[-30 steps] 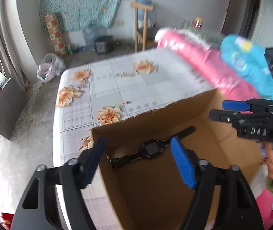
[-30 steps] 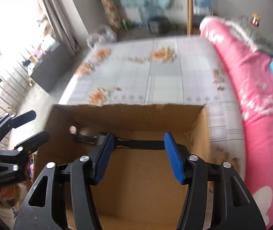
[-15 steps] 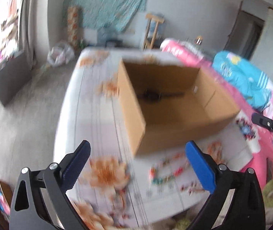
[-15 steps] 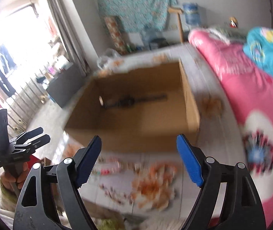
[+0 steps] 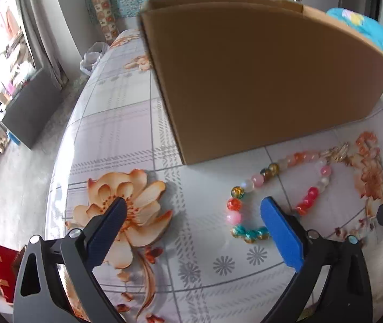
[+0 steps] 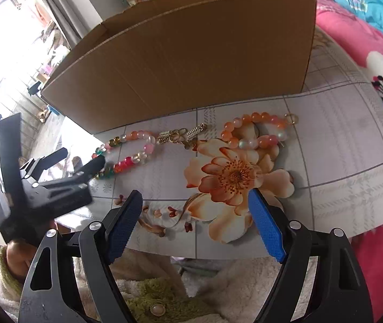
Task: Organize jewelry
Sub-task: 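Move both grippers toward the multicolour bead bracelet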
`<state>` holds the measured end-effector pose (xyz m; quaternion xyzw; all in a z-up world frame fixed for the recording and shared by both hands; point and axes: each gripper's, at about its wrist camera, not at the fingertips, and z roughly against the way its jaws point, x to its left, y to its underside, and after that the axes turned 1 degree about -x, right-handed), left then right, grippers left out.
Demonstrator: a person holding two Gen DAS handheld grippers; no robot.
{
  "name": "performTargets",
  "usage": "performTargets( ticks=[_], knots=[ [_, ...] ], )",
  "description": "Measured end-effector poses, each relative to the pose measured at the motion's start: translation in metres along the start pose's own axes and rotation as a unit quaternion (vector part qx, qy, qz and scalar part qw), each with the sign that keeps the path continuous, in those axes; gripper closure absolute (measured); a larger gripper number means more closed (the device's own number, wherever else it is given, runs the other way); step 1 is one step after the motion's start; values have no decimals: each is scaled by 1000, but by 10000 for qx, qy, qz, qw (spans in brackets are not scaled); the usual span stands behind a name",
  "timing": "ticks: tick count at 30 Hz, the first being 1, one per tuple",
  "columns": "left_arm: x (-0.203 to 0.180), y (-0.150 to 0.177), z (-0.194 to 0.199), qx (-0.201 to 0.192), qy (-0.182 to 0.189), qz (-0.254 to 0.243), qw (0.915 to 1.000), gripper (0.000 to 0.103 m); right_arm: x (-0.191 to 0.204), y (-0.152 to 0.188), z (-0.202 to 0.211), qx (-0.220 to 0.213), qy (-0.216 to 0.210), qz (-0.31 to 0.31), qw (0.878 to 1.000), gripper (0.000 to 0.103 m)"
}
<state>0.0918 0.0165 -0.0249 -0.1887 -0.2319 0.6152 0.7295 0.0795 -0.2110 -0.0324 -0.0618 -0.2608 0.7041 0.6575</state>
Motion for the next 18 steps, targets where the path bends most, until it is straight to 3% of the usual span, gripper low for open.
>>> performTargets(
  ticks=[3, 7, 11, 15, 18],
  knots=[
    [4, 8, 2, -54, 67, 48, 10000, 5, 8, -6, -4, -33, 145, 129, 9998, 26],
    [16, 21, 4, -37, 359, 427, 9984, 5, 19, -11, -7, -115, 398, 249, 9988, 17],
    [15, 26, 7, -54, 382, 326, 9987, 5, 33, -16, -4, -229, 620, 517, 9965, 8],
    [18, 24, 7, 3, 417, 310, 9987, 5, 49, -21, 7, -434, 696, 743, 9939, 8],
    [19, 19, 8, -21, 400, 331, 9987, 5, 57, -27, 8, -326, 548, 690, 9956, 8]
  ],
)
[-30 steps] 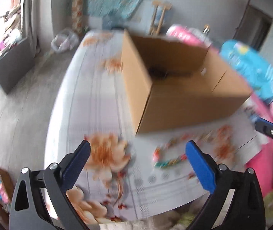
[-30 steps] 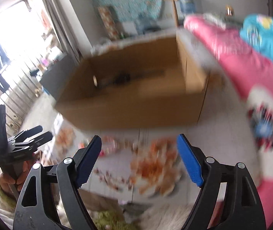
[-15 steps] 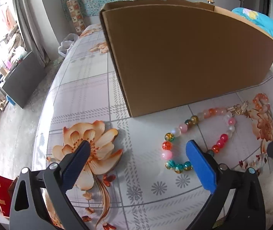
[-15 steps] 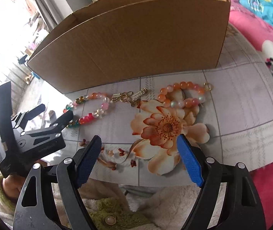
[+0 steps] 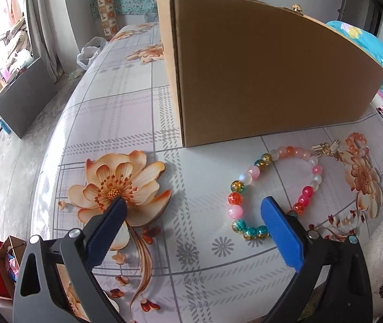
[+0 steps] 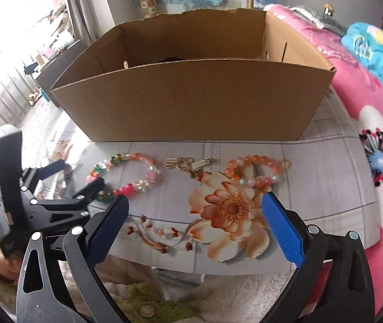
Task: Organize jewelry
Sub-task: 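Move both grippers toward the multicolour bead bracelet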
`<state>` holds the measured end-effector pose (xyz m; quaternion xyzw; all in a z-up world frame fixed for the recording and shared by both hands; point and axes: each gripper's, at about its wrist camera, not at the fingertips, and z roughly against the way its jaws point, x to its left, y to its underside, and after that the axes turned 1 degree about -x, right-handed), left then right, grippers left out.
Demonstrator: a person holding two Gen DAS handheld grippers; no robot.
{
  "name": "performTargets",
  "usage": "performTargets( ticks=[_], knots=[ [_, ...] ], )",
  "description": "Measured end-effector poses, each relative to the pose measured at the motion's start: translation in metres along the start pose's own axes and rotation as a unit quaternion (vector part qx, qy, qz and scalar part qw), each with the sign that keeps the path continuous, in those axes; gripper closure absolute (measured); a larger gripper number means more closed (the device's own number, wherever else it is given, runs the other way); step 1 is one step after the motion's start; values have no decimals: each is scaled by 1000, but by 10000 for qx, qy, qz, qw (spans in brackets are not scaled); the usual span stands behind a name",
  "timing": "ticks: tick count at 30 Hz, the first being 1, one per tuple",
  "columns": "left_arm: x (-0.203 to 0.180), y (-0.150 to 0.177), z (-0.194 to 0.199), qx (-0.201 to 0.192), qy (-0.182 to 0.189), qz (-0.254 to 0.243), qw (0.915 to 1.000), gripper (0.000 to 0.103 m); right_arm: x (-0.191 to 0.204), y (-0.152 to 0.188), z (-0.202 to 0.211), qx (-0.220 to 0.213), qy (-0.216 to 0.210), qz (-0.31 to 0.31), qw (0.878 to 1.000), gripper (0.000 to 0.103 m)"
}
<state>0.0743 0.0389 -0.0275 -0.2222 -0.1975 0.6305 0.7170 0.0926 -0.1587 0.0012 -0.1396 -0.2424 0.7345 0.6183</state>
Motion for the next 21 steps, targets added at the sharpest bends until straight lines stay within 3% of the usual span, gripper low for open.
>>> performTargets(
  ticks=[3, 7, 10, 14, 19, 21],
  knots=[
    [0, 3, 1, -166, 31, -57, 9998, 5, 1, 0, -3, -18, -158, -173, 9997, 8],
    [-2, 6, 3, -273, -91, 138, 9995, 4, 5, -10, -10, -315, -32, -207, 9993, 8],
    [-5, 12, 9, -386, -93, -15, 9992, 4, -3, -7, -16, -512, -191, -299, 9981, 9],
    [-4, 16, 14, -417, -32, -79, 9991, 4, -13, -2, -29, -463, -78, -358, 9983, 38],
    [-1, 21, 21, -443, 38, -29, 9990, 9, -28, 4, -23, -559, -286, -621, 9961, 54],
    [-2, 20, 24, -453, 110, -83, 9989, 21, -21, 5, -23, -478, -484, -517, 9963, 56]
  ],
)
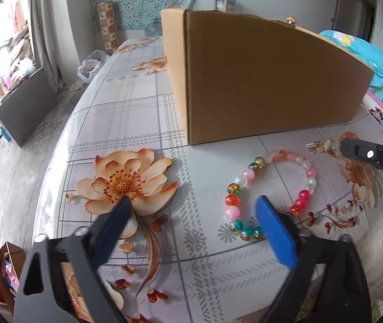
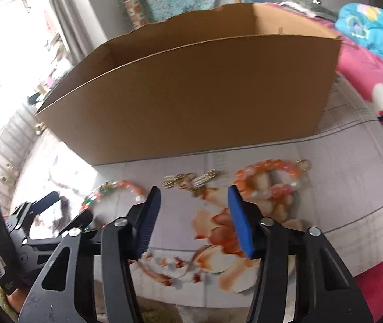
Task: Organize jewelry
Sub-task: 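Move both grippers toward the multicolour bead bracelet, then close the right gripper on the bracelet beads while the left gripper grasps beside it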
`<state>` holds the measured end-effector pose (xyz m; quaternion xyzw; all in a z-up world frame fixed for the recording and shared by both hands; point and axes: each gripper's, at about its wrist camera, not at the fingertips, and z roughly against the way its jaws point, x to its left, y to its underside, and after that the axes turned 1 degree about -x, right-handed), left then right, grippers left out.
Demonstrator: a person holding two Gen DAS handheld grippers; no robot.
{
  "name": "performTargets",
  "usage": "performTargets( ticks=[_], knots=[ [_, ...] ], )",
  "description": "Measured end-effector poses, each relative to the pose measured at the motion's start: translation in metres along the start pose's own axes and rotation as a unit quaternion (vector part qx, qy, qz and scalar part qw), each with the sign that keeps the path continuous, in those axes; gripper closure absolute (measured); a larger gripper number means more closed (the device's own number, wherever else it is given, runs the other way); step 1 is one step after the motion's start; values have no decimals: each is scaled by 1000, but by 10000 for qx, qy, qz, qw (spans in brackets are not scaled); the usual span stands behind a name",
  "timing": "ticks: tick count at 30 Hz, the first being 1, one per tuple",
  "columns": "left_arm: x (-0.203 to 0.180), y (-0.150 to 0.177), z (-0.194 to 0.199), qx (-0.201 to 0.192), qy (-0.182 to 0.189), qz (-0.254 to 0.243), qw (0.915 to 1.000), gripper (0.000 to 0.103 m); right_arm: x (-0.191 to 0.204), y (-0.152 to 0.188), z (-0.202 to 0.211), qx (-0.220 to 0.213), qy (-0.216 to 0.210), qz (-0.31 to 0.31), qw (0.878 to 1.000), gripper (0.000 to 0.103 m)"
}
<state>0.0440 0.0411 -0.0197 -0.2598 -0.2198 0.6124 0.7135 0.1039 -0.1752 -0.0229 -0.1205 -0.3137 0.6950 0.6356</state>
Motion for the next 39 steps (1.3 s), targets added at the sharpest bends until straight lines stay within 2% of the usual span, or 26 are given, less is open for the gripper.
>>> performTargets(
  ticks=[1, 3, 6, 8, 10, 11, 13, 16, 21, 27, 33, 37, 39],
  knots=[
    [0, 0, 2, 9, 41, 0, 10000, 24, 5, 2, -1, 54, -93, 87, 9999, 57],
    [0, -2, 5, 0, 196, 54, 9998, 36, 17, 7, -1, 128, -204, 282, 9993, 58],
    [0, -3, 7, 39, 419, 123, 9990, 47, 35, 13, -3, 190, -293, 621, 9975, 60],
    [-2, -5, 7, 84, 560, 135, 9983, 52, 39, 14, -3, 168, -336, 700, 9968, 61],
    [-3, -10, 4, 111, 727, 187, 9971, 55, 38, 13, -3, 152, -583, 614, 9963, 61],
    [-3, -11, 2, 76, 693, 186, 9974, 58, 39, 11, -3, 100, -597, 646, 9961, 61],
    [-8, -12, 6, -32, 694, 49, 9976, 59, 43, 8, -1, 32, -460, 796, 9958, 62],
    [-12, -9, 8, 59, 811, -32, 9967, 59, 48, 8, 0, 67, -471, 911, 9947, 62],
    [-16, -5, 5, 90, 646, -274, 9975, 60, 50, 7, -11, 215, -442, 902, 9947, 64],
    [-20, -7, 1, 73, 545, -475, 9974, 60, 53, 4, -25, 470, -392, 875, 9943, 71],
    [-19, -10, -3, 23, 458, -515, 9976, 60, 49, 2, -39, 531, -362, 847, 9943, 78],
    [-21, -11, -5, -43, 397, -599, 9974, 60, 49, 4, -40, 537, -232, 930, 9939, 87],
    [-22, -12, -5, -64, 426, -652, 9969, 65, 51, 6, -42, 556, -225, 970, 9935, 89]
  ],
)
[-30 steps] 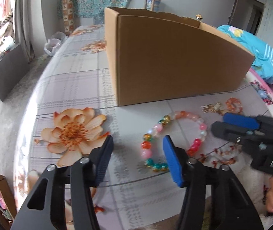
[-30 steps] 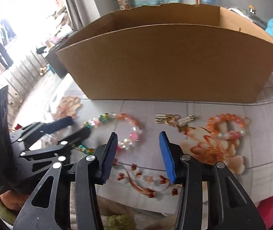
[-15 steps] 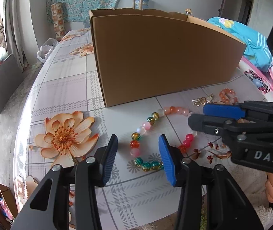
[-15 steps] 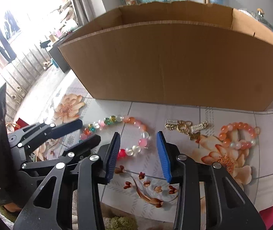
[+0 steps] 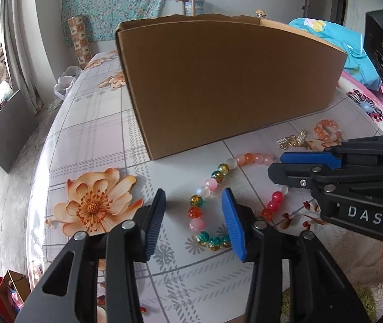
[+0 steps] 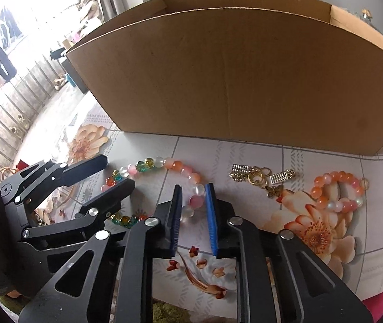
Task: Organize jewelry
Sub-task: 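Close the right gripper on the bracelet beads while the left gripper grasps beside it, then carry the bracelet into the box and open both grippers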
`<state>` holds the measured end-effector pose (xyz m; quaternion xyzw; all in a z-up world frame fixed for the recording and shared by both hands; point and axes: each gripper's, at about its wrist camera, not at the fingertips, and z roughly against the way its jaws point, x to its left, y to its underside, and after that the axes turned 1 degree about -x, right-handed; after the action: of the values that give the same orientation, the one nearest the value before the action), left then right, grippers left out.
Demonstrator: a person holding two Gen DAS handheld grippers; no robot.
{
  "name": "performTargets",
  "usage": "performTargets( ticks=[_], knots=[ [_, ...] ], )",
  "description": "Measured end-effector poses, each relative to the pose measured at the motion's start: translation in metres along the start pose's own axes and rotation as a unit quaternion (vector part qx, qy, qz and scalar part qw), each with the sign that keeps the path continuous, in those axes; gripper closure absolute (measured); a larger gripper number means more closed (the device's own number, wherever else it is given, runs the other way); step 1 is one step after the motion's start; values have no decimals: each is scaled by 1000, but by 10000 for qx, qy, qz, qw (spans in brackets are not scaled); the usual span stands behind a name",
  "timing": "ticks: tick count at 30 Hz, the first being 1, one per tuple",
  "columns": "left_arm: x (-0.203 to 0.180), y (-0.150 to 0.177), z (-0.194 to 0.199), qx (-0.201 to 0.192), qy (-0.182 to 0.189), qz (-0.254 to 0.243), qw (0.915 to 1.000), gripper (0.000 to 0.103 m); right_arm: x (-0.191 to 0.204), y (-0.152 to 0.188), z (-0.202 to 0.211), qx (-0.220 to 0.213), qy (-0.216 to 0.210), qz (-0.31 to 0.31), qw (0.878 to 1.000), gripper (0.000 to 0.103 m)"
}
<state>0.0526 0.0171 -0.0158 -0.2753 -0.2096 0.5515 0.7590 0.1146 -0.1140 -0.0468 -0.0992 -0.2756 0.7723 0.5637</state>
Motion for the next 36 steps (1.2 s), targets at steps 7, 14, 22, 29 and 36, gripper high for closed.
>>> performTargets(
  ticks=[7, 14, 22, 29, 36],
  knots=[
    [-9, 0, 1, 4, 119, -241, 9996, 90, 5, -1, -1, 30, -39, 60, 10000, 95],
    [-8, 2, 7, -41, 340, -24, 9994, 94, 6, 3, 13, -108, -105, 58, 9999, 95],
    [-3, -1, 42, -354, 544, 269, 9975, 94, 7, 9, 48, -470, -124, 1, 9988, 95],
    [-10, -27, 100, -1050, 738, 16, 9917, 94, 8, 7, 104, -1076, -223, 93, 9939, 95],
    [-6, -88, 145, -1840, 792, -342, 9791, 94, 15, -38, 159, -1822, -278, 460, 9818, 95]
  ],
)
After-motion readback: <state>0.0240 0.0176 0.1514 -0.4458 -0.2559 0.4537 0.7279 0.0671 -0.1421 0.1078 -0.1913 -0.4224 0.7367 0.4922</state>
